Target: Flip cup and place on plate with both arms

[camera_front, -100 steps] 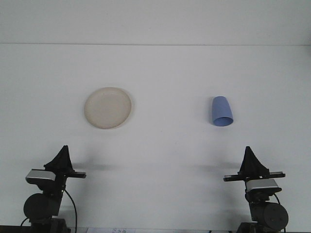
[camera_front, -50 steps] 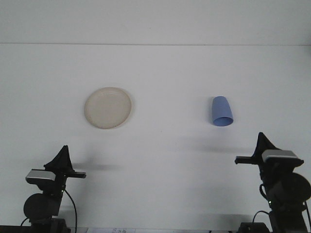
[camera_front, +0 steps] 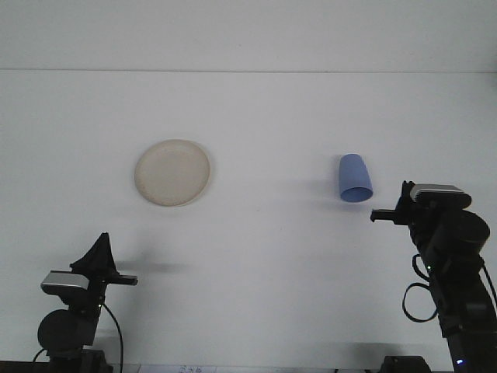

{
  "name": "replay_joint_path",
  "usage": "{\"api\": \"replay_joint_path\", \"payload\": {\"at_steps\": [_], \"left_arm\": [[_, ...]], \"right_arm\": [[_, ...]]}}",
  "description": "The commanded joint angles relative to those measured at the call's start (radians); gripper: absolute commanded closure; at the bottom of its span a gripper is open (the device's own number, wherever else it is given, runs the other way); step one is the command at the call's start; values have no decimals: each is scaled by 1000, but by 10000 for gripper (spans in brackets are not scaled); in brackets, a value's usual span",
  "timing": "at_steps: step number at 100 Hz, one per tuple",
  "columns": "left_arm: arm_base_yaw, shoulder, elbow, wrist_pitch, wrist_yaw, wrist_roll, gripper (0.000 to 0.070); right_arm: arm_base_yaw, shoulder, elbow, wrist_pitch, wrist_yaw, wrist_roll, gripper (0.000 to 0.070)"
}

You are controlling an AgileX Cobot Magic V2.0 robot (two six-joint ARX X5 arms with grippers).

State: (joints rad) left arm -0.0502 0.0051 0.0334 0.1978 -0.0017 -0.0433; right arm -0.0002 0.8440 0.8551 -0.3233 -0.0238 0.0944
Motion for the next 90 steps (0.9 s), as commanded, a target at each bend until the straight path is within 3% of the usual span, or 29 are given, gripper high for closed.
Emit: {"api": "replay_joint_path", "payload": {"at_steps": [1, 7, 54, 90], "left_arm": [[-1, -1, -19, 13, 2, 1, 688], [-1, -1, -19, 13, 2, 1, 688], [-1, -1, -19, 13, 2, 1, 688], [-1, -1, -19, 13, 2, 1, 688]], "right_arm": [[1, 25, -3, 10, 1, 11, 337], [1, 45, -26, 29, -2, -3, 260], [-1, 119, -449, 600, 8, -5, 260], [-2, 454, -474, 953, -3, -47, 260]]}}
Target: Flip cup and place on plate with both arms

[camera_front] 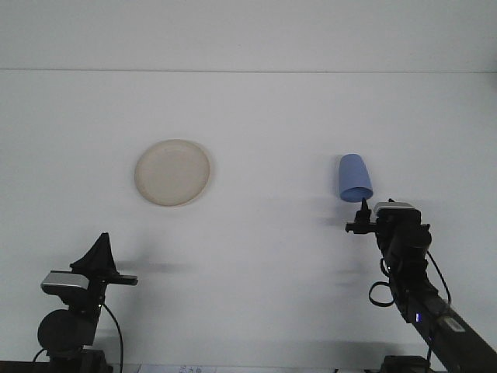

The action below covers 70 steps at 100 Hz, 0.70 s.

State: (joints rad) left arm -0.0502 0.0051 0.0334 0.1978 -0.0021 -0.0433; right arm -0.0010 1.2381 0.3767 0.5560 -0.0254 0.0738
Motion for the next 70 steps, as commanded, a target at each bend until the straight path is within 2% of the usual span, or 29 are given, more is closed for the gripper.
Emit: {"api": "replay_joint_path", "payload": {"at_steps": [1, 15, 43, 45, 48, 58, 70], "left_arm": [[-1, -1, -19, 13, 2, 1, 688], [-1, -1, -19, 13, 2, 1, 688], [-1, -1, -19, 13, 2, 1, 688], [-1, -1, -19, 13, 2, 1, 688], [-1, -1, -19, 13, 2, 1, 688], [-1, -1, -19, 13, 2, 1, 688], [-1, -1, -19, 13, 2, 1, 688]], "right_arm": [[-2, 71, 5, 88, -1, -28, 260], [-33, 217, 32, 215, -16, -32, 260], [-105, 421, 214, 209, -184, -42, 266], [-106, 428, 226, 204, -198, -42, 287], [-109, 440, 243, 197, -220, -43, 355], [-111, 452, 281, 160, -272, -48, 700], [-110, 434, 293, 137, -293, -48, 700]]}}
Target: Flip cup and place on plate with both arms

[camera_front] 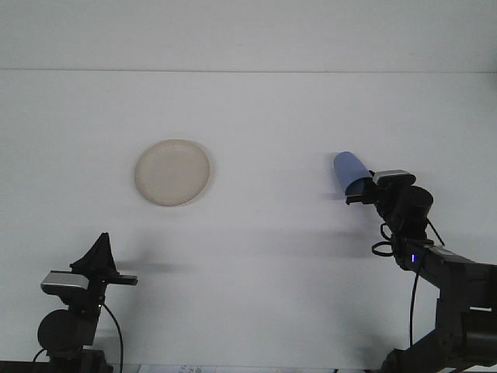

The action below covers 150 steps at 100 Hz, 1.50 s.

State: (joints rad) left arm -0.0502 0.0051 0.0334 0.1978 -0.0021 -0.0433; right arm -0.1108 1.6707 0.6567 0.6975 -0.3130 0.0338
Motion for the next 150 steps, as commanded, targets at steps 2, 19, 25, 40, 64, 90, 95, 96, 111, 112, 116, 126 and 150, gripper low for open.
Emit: {"api": "replay_joint_path", "payload": {"at_steps": [2, 19, 25, 40, 64, 90, 95, 96, 111, 112, 116, 126, 150], "left_arm": [[-1, -1, -19, 13, 2, 1, 688], [-1, -1, -19, 13, 2, 1, 688], [-1, -1, -19, 13, 2, 1, 688], [-1, -1, -19, 13, 2, 1, 688], [-1, -1, -19, 13, 2, 1, 688], [-1, -1, -19, 13, 2, 1, 688], [-1, -1, -19, 13, 2, 1, 688], [-1, -1, -19, 13, 2, 1, 688], [-1, -1, -19, 13, 2, 1, 688], [-1, -1, -19, 13, 2, 1, 688], [-1, -1, -19, 13, 2, 1, 688], [-1, -1, -19, 13, 2, 1, 688], [-1, -1, -19, 13, 2, 1, 688]], "right_arm": [[2, -7, 13, -12, -5, -8, 700], [33, -148, 13, -126, -5, -11, 700], [54, -228, 19, -197, -3, -10, 700], [137, -421, 158, -620, -1, -5, 700], [367, -469, 575, -1388, 87, -127, 700], [613, -360, 813, -1783, 251, -146, 700], [642, -330, 830, -1816, 261, -146, 700], [648, -324, 833, -1820, 262, -146, 700], [724, -226, 843, -1863, 262, -146, 700], [727, -219, 843, -1865, 262, -146, 700], [740, -189, 843, -1876, 262, -146, 700], [774, -110, 843, -1906, 262, -146, 700], [823, 19, 843, -1937, 257, -150, 700]]}}
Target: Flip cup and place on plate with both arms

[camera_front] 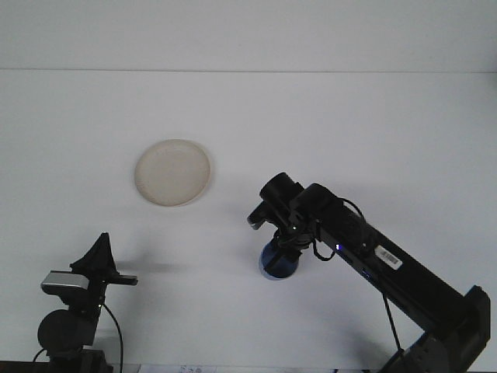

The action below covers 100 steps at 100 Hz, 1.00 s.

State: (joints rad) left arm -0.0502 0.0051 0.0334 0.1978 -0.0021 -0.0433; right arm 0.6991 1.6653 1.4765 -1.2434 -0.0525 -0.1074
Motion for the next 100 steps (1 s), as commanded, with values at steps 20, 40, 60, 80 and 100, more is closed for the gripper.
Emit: {"api": "replay_joint_path", "payload": {"at_steps": [20, 40, 60, 80, 100], "left_arm": [[-1, -1, -19, 13, 2, 1, 688], [-1, -1, -19, 13, 2, 1, 688], [-1, -1, -19, 13, 2, 1, 688], [-1, -1, -19, 13, 2, 1, 688], [-1, -1, -19, 13, 2, 1, 688]], "right_arm": [[22, 65, 24, 13, -11, -15, 700], [22, 71, 24, 29, -27, -24, 625], [21, 71, 24, 31, -28, -24, 305], [15, 67, 37, 11, -27, -41, 280], [-36, -9, 105, -2, -30, -76, 280]]}}
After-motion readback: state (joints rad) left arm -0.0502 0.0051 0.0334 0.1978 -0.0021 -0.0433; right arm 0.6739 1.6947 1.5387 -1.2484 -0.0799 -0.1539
